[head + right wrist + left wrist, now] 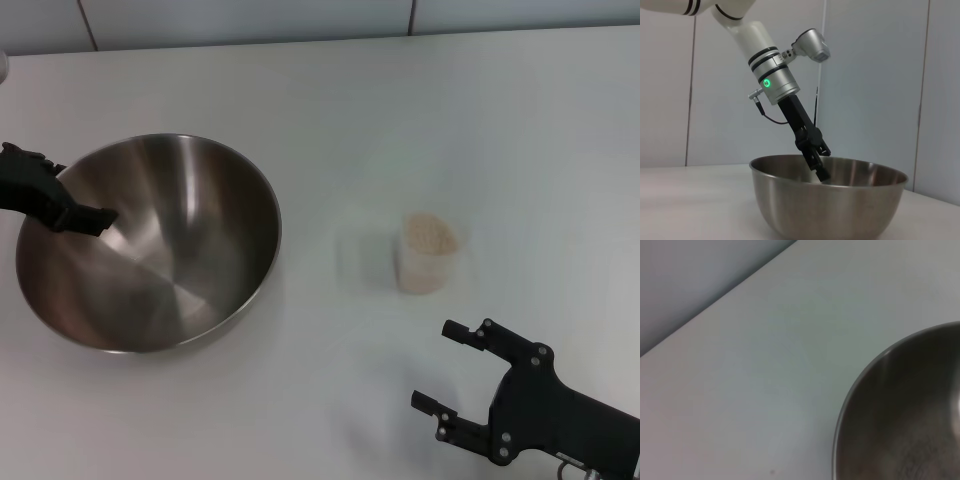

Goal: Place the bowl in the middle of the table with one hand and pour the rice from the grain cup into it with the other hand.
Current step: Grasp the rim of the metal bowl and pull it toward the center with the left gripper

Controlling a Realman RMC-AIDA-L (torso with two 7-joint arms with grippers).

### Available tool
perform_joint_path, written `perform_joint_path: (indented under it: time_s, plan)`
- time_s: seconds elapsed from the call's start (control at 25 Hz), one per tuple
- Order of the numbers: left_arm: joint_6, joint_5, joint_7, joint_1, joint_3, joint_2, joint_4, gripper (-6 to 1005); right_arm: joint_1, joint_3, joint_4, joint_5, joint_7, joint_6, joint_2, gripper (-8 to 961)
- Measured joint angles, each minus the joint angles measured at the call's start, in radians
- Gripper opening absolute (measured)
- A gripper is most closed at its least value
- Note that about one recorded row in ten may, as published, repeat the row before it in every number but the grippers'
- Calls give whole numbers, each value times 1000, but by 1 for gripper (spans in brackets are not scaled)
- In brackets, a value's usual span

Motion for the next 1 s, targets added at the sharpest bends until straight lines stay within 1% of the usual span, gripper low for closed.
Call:
perform_joint_path:
  time_s: [0.08,0.52,0.8,0.88,0.92,0.96,1.0]
  plan:
    - [-3,3,2,-2,1,0,-2,768,0,0,0,0,0,0,0,752]
    - [-8,8,9,-8,18,4,-10,577,1,0,0,0,0,-8,0,752]
    - [0,19,5,-27,21,5,-20,261,3,0,0,1,0,-14,0,752]
    - [16,20,2,-52,3,7,-42,174,3,0,0,0,0,-14,0,752]
    - [33,20,2,-78,-21,9,-64,130,3,0,0,0,0,-14,0,753]
    - [46,20,3,-97,-45,12,-87,128,3,0,0,-1,0,-14,0,753]
    - [46,20,3,-97,-45,12,-87,127,3,0,0,-1,0,-14,0,753]
